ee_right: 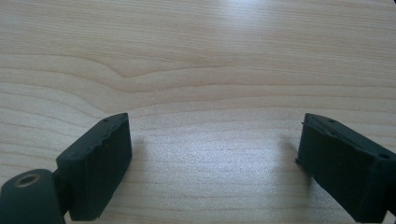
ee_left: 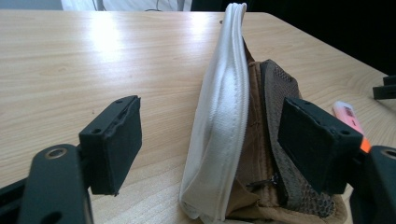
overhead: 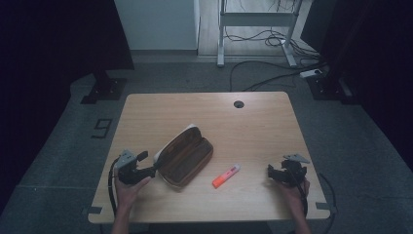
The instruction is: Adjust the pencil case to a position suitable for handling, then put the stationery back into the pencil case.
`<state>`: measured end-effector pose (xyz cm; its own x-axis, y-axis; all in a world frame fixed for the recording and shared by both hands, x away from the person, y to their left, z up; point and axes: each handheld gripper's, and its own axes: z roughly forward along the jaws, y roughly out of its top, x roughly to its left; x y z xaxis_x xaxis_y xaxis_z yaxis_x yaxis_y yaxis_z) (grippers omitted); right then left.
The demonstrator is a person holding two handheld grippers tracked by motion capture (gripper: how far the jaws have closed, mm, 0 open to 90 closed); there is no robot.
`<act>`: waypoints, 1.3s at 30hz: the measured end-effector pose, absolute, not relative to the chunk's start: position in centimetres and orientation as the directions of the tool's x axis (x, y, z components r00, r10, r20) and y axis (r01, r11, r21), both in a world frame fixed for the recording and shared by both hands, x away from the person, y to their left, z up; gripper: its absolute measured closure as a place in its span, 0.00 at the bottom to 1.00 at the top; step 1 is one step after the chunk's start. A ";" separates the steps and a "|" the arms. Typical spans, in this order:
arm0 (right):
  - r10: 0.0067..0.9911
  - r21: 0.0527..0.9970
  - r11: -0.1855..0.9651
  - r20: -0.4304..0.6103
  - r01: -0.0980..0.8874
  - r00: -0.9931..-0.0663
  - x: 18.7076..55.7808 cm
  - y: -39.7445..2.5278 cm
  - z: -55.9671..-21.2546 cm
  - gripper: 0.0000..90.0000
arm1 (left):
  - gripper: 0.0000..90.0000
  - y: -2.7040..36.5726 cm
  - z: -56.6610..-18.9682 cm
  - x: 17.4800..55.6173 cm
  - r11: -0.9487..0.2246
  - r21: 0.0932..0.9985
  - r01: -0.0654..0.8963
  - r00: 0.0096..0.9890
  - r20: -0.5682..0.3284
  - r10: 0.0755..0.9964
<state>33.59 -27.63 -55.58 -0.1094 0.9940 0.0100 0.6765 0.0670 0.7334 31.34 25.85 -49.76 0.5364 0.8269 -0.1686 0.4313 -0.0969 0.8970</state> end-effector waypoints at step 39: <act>0.994 0.733 0.067 0.010 0.676 -0.109 33.6 -27.6 -55.6 0.11 | 0.33 17.1 -48.1 28.9 -0.257 0.881 0.397 0.666 -0.084 0.741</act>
